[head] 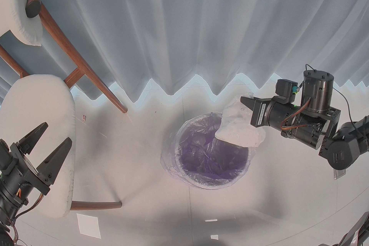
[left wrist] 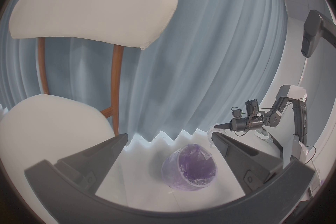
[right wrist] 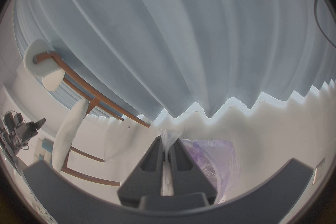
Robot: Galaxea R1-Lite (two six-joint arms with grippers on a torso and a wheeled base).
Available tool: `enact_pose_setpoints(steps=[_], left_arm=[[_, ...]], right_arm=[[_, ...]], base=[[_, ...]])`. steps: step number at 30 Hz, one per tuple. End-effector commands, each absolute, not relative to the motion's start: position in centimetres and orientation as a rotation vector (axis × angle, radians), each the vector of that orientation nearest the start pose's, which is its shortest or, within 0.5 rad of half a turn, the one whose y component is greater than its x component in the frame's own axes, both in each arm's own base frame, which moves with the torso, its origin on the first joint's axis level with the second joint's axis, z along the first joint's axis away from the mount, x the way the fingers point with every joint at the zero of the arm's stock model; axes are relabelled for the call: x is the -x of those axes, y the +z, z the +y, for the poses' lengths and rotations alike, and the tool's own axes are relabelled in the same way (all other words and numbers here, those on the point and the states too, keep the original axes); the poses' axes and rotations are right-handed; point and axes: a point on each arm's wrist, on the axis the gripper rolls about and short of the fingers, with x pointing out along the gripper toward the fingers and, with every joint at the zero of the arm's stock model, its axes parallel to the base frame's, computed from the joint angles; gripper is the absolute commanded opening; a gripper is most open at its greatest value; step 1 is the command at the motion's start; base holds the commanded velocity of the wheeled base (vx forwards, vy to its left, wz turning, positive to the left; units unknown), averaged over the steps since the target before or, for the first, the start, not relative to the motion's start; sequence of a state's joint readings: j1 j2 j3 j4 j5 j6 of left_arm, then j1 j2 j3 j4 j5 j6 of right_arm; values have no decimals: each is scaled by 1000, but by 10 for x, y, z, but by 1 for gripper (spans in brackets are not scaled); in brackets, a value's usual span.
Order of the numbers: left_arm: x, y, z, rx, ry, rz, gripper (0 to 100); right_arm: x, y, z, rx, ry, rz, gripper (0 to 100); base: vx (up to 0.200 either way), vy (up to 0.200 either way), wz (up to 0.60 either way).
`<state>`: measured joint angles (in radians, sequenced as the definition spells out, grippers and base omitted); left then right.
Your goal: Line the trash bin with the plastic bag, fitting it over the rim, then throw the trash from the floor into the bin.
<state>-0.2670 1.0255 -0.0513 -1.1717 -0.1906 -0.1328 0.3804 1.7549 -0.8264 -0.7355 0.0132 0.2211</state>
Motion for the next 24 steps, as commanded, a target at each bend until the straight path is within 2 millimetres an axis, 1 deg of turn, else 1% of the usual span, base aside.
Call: enact_pose_setpoints(steps=[1, 2, 3, 4, 5, 11, 14, 15, 17, 24], left_arm=[[-89, 167, -24, 134, -421, -173, 100], [-88, 166, -23, 133, -413, -175, 100], [-88, 166, -23, 133, -413, -175, 100], [-87, 166, -21, 132, -390, -175, 100], [-87, 166, -21, 132, -389, -174, 100], [-80, 166, -13, 122, -300, -186, 100], [-80, 164, -10, 113, -256, -175, 100], [-78, 163, -7, 84, -209, -171, 100], [-69, 162, -6, 51, -191, -181, 100], [-39, 149, -4, 50, -180, -124, 100]], right_arm=[[-309, 147, 124, -134, 367, 279, 0], [-309, 142, 124, -122, 372, 274, 0], [-309, 142, 124, -122, 372, 274, 0], [-311, 133, 125, -113, 374, 265, 0], [-311, 133, 125, -112, 375, 261, 0], [-329, 118, 134, -84, 400, 131, 0], [-330, 114, 136, -77, 411, 104, 0], [-332, 111, 138, -67, 431, 80, 0], [-333, 110, 142, -65, 465, 34, 0], [-334, 110, 142, -22, 505, -26, 0]], base=[[0, 0, 0], [0, 0, 0], [0, 0, 0], [0, 0, 0], [0, 0, 0], [0, 0, 0], [0, 0, 0], [0, 0, 0], [0, 0, 0], [0, 0, 0]])
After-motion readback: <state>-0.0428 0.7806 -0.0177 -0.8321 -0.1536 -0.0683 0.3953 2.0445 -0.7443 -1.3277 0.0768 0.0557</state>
